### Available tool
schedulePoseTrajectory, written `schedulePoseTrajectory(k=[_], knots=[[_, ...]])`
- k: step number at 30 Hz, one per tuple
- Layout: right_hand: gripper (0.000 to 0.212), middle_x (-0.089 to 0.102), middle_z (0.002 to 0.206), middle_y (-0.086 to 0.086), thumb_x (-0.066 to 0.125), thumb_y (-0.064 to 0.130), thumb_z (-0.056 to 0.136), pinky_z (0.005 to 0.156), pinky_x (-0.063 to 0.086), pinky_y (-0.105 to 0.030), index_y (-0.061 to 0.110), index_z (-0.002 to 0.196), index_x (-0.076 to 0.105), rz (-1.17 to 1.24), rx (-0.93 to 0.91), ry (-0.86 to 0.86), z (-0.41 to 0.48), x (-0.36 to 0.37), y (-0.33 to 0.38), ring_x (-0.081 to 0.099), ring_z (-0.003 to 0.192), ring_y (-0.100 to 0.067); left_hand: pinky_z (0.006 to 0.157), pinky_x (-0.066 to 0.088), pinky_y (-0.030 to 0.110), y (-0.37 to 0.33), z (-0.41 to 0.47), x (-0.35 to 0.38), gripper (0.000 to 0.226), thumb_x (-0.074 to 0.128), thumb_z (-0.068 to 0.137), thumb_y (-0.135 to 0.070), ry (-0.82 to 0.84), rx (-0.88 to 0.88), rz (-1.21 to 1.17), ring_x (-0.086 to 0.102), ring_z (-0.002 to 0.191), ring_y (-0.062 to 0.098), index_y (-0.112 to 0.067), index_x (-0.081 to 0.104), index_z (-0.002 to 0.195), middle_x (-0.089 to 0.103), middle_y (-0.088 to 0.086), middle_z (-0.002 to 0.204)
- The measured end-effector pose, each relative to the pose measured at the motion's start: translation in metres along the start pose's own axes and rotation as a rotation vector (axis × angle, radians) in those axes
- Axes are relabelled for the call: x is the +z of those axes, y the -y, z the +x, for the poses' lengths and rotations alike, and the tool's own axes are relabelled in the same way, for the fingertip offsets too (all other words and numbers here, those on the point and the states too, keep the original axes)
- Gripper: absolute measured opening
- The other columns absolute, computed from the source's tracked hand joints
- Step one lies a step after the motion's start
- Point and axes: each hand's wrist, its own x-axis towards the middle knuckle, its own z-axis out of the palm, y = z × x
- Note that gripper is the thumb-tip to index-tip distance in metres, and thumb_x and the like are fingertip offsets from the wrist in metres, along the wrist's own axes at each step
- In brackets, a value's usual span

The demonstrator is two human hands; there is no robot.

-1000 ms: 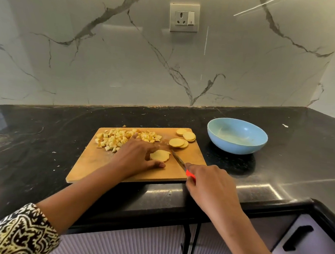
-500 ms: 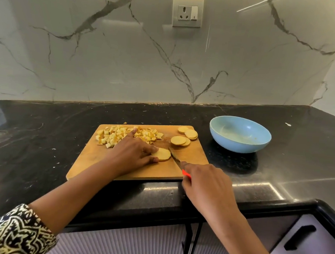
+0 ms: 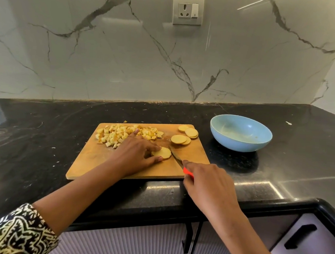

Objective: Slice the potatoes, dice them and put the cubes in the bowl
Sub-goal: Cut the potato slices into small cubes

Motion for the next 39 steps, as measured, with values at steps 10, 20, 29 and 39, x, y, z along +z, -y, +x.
schedulePoseTrajectory(k=[10,20,29,39], knots=[[0.039,0.064,0.097,0.005,0.042,0.030,0.100,0.064,0.044,-0.024,0.032,0.138,0.046,0.011,-0.059,0.063,0.005,-0.007,0.008,0.056,0.080,-0.012,0.116,0.004,0.028,0.000,0.001,0.001,0.047,0.054,0.087,-0.055,-0.038,-0.024,-0.006,0.052,0.115,0.008,-0.026,0.061,0.123,0.065,-0.005,0.120],[0.034,0.063,0.097,0.001,0.041,0.023,0.099,0.062,0.035,-0.026,0.026,0.131,0.053,-0.042,-0.104,0.142,0.016,-0.001,0.008,0.053,0.080,-0.016,0.116,0.004,0.030,-0.002,0.003,0.003,0.048,0.051,0.087,-0.057,-0.026,-0.056,0.031,0.054,0.108,0.010,-0.026,0.062,0.122,0.068,0.000,0.109],[0.041,0.054,0.080,0.013,0.044,0.032,0.098,0.059,0.044,-0.022,0.040,0.138,0.045,0.057,-0.042,0.076,-0.007,-0.023,-0.005,0.055,0.074,-0.008,0.116,-0.001,0.030,-0.001,-0.002,-0.001,0.050,0.056,0.085,-0.055,-0.037,-0.074,-0.041,0.051,0.118,0.010,-0.025,0.060,0.124,0.065,-0.002,0.119],[0.040,0.062,0.089,0.007,0.044,0.029,0.099,0.062,0.048,-0.025,0.035,0.138,0.047,0.061,-0.059,0.110,0.011,-0.003,0.013,0.056,0.076,-0.010,0.116,0.005,0.031,0.006,-0.001,-0.003,0.044,0.062,0.081,-0.054,-0.051,-0.095,-0.084,0.051,0.109,0.009,-0.027,0.066,0.115,0.068,-0.006,0.112]])
